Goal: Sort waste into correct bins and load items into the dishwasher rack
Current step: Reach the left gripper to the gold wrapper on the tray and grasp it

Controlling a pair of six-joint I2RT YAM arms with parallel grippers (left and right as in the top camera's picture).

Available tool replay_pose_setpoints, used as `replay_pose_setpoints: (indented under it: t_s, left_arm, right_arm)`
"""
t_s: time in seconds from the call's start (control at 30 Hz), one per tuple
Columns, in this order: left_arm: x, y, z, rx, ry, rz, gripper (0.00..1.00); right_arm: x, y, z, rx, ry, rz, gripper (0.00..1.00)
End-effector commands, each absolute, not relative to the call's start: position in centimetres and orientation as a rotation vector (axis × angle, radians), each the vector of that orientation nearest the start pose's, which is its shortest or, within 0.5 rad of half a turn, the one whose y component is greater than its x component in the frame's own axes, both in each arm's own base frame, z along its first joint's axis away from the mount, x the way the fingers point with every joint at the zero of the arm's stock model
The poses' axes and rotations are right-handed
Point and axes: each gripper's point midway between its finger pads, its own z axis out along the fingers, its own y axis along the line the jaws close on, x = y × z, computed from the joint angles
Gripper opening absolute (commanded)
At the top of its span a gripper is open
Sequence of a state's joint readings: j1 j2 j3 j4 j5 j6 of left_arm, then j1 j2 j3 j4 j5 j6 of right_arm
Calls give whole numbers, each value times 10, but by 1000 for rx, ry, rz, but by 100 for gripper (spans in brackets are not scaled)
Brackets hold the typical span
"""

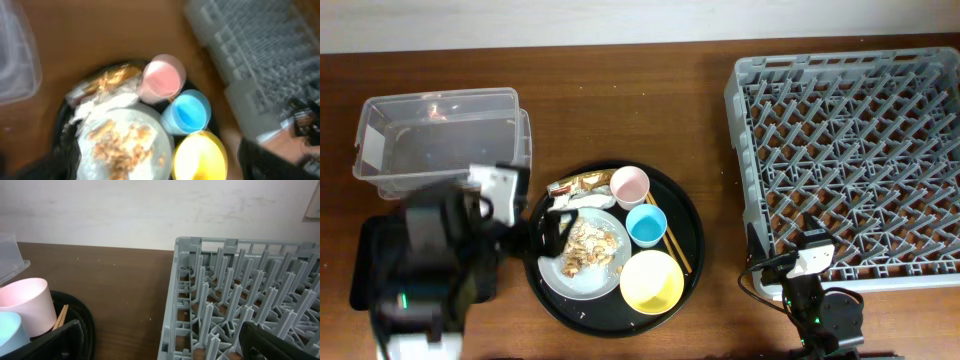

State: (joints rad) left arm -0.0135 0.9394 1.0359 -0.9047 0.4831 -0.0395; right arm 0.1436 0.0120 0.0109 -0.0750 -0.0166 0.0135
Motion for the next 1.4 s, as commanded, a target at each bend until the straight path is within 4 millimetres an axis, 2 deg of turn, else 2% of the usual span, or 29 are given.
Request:
replay_pose_setpoints:
  t_s: [0.0, 0.13, 0.23, 0.27, 0.37, 0.4, 0.57, 0.77, 0.87, 0.97, 1.13, 1.27, 1.37]
  left_arm:
    - [288, -53, 252, 131, 2508, -302, 99]
    - [308, -75, 247, 177, 2565, -441, 99]
    - [310, -98, 237, 216, 2597, -640, 99]
    - [315, -100, 234, 218, 2596, -650, 99]
    - [328, -94, 223, 160, 2622, -603, 99]
    - [331, -82, 213, 98, 2671, -501, 100]
    - [342, -72, 207, 148, 2674, -249, 99]
    - [364, -88, 219, 214, 2555, -252, 99]
    - [374, -89, 218, 266, 2523, -237, 98]
    - [382, -91, 199, 275, 2564, -235, 89]
    - [392, -100, 151, 404, 2663, -211, 89]
    - [403, -105, 128, 541, 2659, -179, 89]
    - [411, -97, 117, 537, 2668, -103, 89]
  right_arm:
    - [244, 35, 155, -112, 1648, 115, 98]
    - [244, 35, 155, -112, 1648, 116, 98]
    - [244, 35, 155, -112, 1648, 115, 98]
    - [244, 35, 155, -112, 1648, 115, 98]
    - [244, 35, 155, -112, 1648, 115, 98]
    - [244, 35, 155, -112, 1648, 115, 98]
    - [244, 35, 155, -112, 1648, 115, 98]
    - [244, 35, 155, -112, 1648, 116, 98]
    - [244, 35, 155, -112, 1648, 115, 98]
    - [244, 35, 155, -112, 1648, 115, 98]
    - [244, 35, 155, -112, 1649, 115, 98]
    - [244, 35, 155, -112, 1648, 115, 98]
    - [244, 35, 155, -112, 1648, 115, 98]
